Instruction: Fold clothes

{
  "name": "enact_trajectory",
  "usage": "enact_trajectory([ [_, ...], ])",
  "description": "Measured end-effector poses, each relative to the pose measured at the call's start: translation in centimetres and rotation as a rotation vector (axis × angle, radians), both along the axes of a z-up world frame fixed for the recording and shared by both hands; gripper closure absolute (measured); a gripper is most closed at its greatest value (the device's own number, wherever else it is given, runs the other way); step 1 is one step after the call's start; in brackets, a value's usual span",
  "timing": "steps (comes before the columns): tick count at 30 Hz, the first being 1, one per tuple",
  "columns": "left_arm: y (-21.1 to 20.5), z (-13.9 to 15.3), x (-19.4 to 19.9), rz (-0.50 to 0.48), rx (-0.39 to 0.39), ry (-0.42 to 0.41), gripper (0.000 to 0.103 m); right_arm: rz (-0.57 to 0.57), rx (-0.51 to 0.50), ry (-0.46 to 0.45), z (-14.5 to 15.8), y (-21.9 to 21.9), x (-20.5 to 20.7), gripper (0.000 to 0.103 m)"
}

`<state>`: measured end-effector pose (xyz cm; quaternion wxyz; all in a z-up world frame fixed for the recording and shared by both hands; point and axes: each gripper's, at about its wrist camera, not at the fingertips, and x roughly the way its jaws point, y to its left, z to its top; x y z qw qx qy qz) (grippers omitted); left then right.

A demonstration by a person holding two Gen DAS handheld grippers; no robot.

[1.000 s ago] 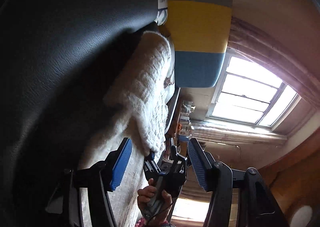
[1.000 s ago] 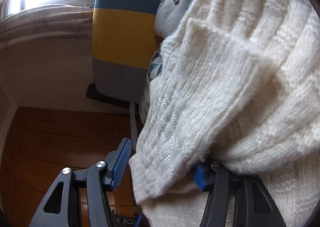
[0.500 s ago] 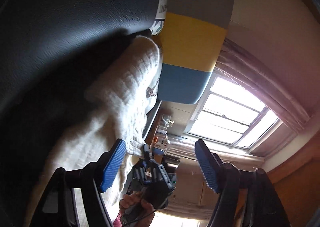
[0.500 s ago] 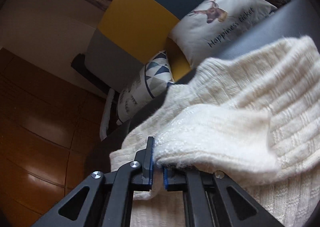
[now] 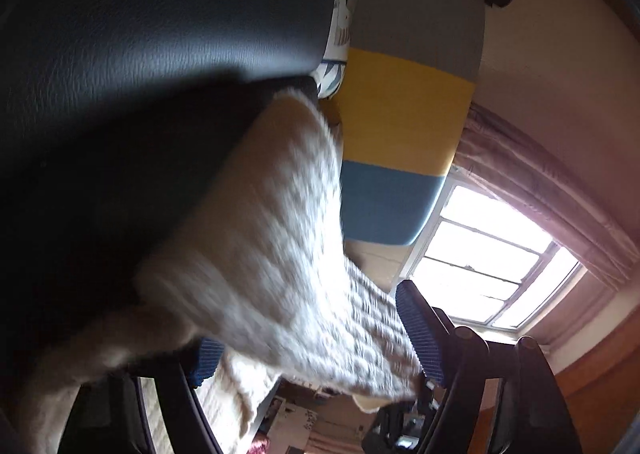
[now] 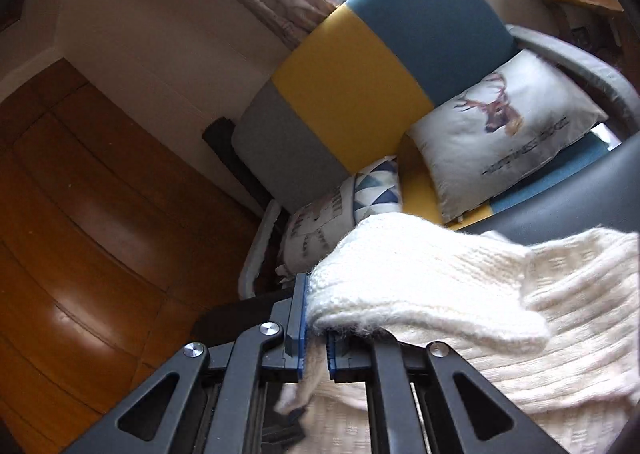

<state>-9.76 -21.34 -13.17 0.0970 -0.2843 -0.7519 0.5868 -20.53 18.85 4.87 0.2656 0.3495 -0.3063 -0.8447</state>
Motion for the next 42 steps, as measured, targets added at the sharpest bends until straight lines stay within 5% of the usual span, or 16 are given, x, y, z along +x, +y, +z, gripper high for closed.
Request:
enact_trajectory([
  [6, -1.1, -0.7, 1.1, 0.02, -0.058, 0.005, 0.052, -0.098, 0.06, -0.195, -8.4, 4.1, 0.5, 0.097],
  [8, -1.0, -0.9, 1.3, -0.007, -0.108, -0.005, 0.079, -0.115, 0.062, -0.263, -11.6, 4.8, 0.8, 0.097],
  [11, -0.7, -1.5, 1.8, -0.042, -0.173, -0.028, 0.094, -0.12, 0.059, -0.33, -15.0, 5.0, 1.3, 0.094],
  [17, -0.2, -1.2, 1.6, -0.09, -0.244, -0.05, 0.096, -0.207, -0.23, -0.359, -18.7, 7.3, 1.1, 0.085],
  [24, -0.4, -0.1, 0.6, -0.073, -0.253, -0.023, 0.094, -0.243, -0.022, -0.268, -16.5, 6.3, -0.3, 0.083],
  [28, -0.4, 1.1, 0.3, -0.082, -0.328, 0.011, 0.095, -0.248, -0.261, -0.401, -18.3, 8.6, -0.9, 0.08],
  [32, -0.7, -0.3, 0.7, -0.107, -0.343, -0.044, 0.095, -0.381, -0.482, -0.366, -19.9, 11.2, 0.7, 0.08],
  [34, -0.9, -1.3, 0.9, -0.102, -0.311, -0.062, 0.095, -0.407, -0.404, -0.353, -19.4, 11.4, 0.4, 0.084],
  [37, -1.1, -1.2, 0.7, -0.095, -0.303, -0.055, 0.096, -0.331, -0.138, -0.236, -15.3, 9.7, -0.7, 0.088],
  [40, -1.2, 0.7, 0.5, -0.083, -0.392, -0.017, 0.096, -0.25, 0.06, 0.006, -9.7, 8.1, -0.4, 0.09],
  [42, -1.2, 2.3, 0.7, -0.07, -0.496, 0.025, 0.097, -0.226, 0.138, 0.019, -9.1, 7.8, -0.9, 0.09],
])
